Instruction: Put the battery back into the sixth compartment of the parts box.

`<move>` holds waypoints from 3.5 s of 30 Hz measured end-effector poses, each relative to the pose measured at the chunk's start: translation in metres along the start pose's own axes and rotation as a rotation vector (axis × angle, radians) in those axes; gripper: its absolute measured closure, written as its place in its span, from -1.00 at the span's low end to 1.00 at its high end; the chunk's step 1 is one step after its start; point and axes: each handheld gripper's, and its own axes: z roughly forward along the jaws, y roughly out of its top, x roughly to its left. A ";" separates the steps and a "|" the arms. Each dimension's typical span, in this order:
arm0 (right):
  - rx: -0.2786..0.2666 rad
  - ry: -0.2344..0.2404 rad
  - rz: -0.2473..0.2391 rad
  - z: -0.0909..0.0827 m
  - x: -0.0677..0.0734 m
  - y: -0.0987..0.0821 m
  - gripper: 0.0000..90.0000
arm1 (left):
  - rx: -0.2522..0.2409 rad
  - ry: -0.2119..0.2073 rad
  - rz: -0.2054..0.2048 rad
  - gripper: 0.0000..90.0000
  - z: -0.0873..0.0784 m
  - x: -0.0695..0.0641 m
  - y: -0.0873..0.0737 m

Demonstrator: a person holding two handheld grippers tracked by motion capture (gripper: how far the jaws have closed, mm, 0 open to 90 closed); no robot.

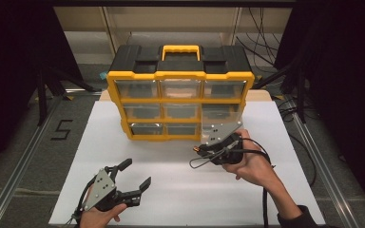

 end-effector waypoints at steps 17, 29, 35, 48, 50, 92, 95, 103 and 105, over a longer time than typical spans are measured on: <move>-0.106 -0.054 0.036 -0.037 -0.014 0.001 0.71 | 0.000 0.001 -0.001 -0.64 0.000 0.000 0.000; -0.158 -0.117 0.075 -0.050 -0.024 -0.002 0.71 | 0.001 0.000 -0.001 -0.64 0.000 0.000 0.000; -0.183 -0.143 0.093 -0.057 -0.029 -0.004 0.71 | 0.002 0.001 -0.001 -0.64 0.000 0.000 0.000; -0.213 -0.213 0.142 -0.061 -0.046 -0.011 0.71 | 0.005 0.000 -0.001 -0.64 0.000 0.000 0.000; -0.209 -0.215 0.148 -0.060 -0.049 -0.012 0.71 | 0.005 0.000 -0.001 -0.64 0.000 0.000 -0.001; -0.131 -0.273 0.187 -0.037 -0.078 -0.021 0.43 | 0.005 0.001 0.000 -0.64 0.000 0.000 -0.001; -0.153 -0.282 0.186 -0.041 -0.076 -0.019 0.36 | 0.006 0.000 0.000 -0.64 0.000 0.000 -0.001; -0.187 -0.260 0.205 -0.046 -0.069 -0.014 0.12 | 0.004 0.001 0.000 -0.64 0.000 0.000 -0.001; -0.193 -0.256 0.211 -0.048 -0.067 -0.013 0.07 | 0.005 0.001 0.000 -0.64 0.000 0.000 -0.001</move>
